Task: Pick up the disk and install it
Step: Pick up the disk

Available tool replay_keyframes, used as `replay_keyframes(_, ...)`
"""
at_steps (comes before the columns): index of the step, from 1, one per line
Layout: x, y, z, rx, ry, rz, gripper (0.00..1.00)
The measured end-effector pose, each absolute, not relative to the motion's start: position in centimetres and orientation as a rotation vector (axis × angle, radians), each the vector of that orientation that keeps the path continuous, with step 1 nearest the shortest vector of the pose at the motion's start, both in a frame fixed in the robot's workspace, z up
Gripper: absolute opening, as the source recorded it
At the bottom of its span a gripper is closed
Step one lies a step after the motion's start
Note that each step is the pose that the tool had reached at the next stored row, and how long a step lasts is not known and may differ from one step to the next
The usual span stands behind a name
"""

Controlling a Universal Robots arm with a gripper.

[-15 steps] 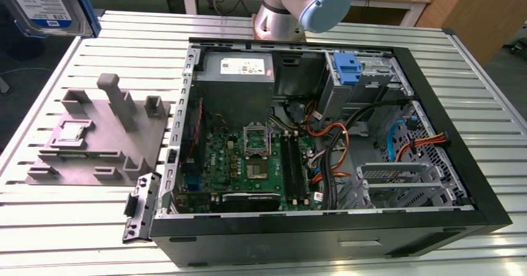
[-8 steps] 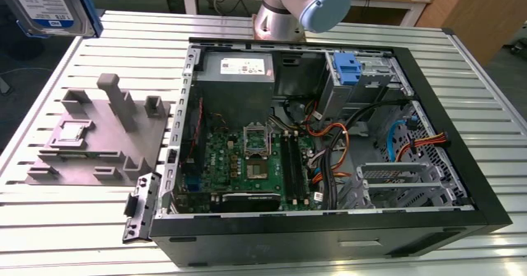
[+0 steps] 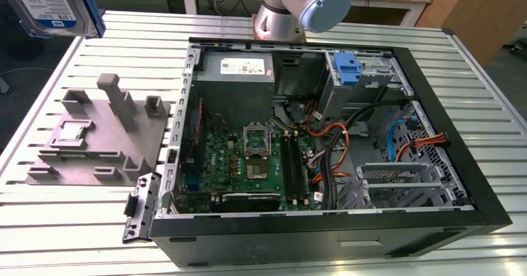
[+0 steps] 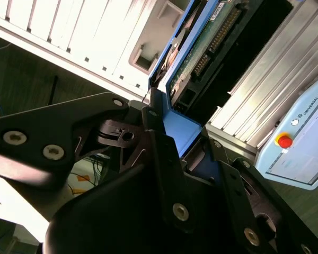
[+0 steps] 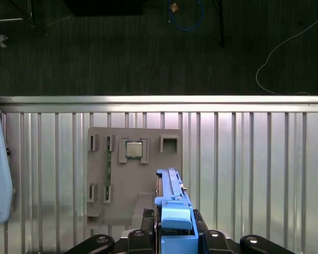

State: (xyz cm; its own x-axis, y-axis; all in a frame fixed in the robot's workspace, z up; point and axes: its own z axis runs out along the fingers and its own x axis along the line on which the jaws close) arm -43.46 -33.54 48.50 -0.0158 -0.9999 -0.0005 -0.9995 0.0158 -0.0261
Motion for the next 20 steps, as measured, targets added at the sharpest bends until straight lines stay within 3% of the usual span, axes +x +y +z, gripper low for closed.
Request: replay_keyframes(20, -42.65, -33.54, 48.5, -2.191, 2.225, -0.028, 0.37)
